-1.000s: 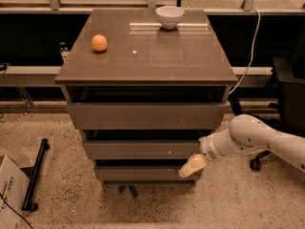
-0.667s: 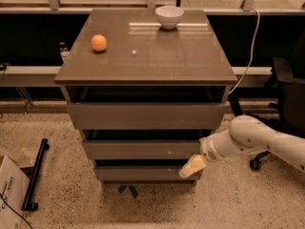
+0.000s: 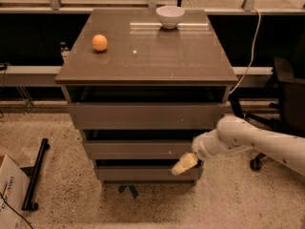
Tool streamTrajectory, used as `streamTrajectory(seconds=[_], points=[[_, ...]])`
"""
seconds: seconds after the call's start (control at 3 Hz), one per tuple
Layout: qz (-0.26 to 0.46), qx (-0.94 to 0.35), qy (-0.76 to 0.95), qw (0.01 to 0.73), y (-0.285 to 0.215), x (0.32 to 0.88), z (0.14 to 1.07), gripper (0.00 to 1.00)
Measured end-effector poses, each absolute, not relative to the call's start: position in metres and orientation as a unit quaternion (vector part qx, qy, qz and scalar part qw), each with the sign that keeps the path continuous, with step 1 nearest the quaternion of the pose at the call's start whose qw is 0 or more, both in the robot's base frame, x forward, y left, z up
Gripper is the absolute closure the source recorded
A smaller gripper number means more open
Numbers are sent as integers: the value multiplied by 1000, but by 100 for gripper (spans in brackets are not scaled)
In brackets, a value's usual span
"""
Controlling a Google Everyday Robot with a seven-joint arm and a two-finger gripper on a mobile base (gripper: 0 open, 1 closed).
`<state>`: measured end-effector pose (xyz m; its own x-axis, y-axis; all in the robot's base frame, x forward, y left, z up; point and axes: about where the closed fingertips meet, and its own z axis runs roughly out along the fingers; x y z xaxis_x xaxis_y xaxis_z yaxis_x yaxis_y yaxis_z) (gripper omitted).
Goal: Open middle drawer
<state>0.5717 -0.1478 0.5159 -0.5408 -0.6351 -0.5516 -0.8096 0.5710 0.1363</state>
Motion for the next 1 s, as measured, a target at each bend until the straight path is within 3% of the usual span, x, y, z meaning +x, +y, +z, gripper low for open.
streamTrajectory(seconds=[1.0], points=[[167, -403, 864, 252, -136, 635, 476, 0]])
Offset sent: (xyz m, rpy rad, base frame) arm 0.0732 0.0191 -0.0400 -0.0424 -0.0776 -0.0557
